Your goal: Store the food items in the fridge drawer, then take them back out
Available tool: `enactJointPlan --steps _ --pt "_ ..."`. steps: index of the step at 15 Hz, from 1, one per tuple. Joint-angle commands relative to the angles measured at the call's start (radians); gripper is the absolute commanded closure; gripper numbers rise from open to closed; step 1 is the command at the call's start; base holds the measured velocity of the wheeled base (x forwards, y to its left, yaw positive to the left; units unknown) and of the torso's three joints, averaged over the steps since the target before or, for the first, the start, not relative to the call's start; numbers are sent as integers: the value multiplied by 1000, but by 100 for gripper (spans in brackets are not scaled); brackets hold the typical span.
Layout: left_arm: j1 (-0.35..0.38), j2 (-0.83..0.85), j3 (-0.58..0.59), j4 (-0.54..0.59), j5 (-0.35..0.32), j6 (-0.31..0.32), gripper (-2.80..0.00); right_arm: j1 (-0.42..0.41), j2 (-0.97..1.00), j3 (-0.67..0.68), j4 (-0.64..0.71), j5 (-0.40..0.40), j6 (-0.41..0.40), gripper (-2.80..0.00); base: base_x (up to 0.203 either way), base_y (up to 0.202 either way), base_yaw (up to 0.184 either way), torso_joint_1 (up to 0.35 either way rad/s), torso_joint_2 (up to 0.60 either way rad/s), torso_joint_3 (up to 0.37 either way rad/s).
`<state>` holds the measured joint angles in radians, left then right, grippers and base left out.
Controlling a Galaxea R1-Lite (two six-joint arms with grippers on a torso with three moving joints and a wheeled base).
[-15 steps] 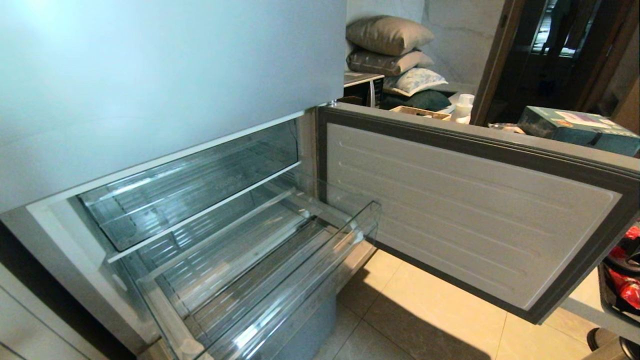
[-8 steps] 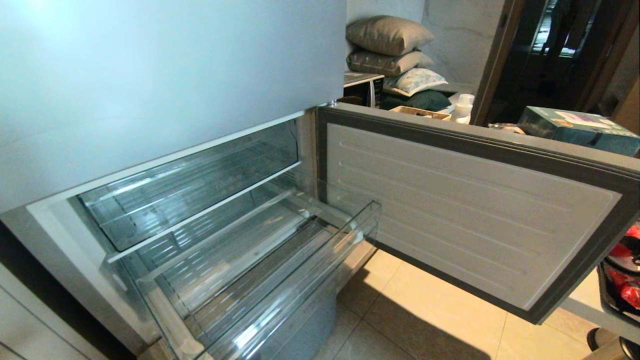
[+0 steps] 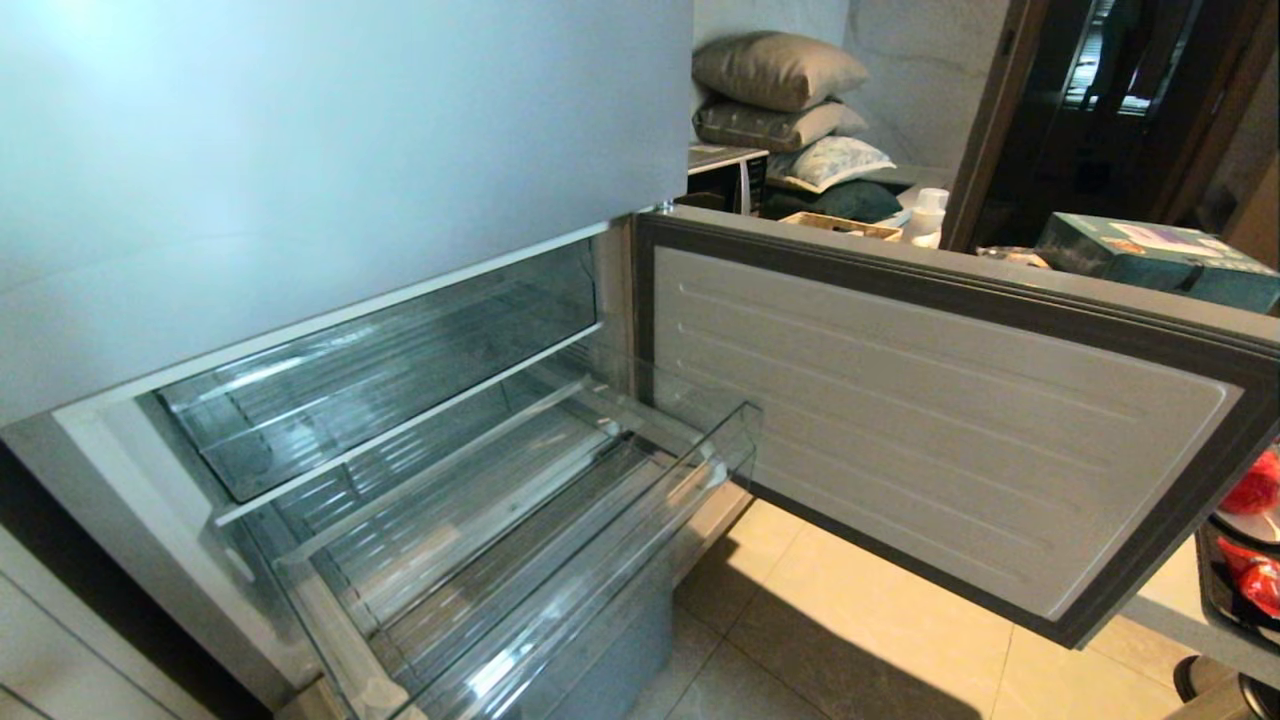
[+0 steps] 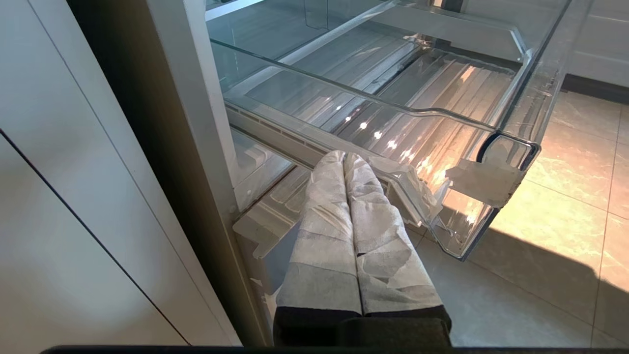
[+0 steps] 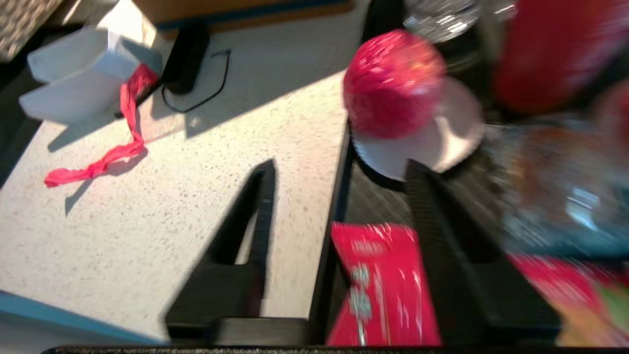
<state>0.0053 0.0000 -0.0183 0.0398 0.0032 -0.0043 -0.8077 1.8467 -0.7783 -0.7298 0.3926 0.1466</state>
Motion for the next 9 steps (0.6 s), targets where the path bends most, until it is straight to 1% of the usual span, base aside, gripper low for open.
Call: enactJointPlan --steps 1,3,7,9 --pt "1 0 0 0 0 0 0 -11 -243 113 -5 -61 0 0 0 0 0 0 0 0" --pt "1 0 0 0 1 0 0 -20 -386 205 -2 -97 -1 0 0 0 0 0 0 0" --pt "1 0 0 0 1 0 0 -25 -732 348 25 -183 -10 0 0 0 0 0 0 0" --pt "1 0 0 0 0 0 0 -25 -862 406 32 -223 -12 0 0 0 0 0 0 0"
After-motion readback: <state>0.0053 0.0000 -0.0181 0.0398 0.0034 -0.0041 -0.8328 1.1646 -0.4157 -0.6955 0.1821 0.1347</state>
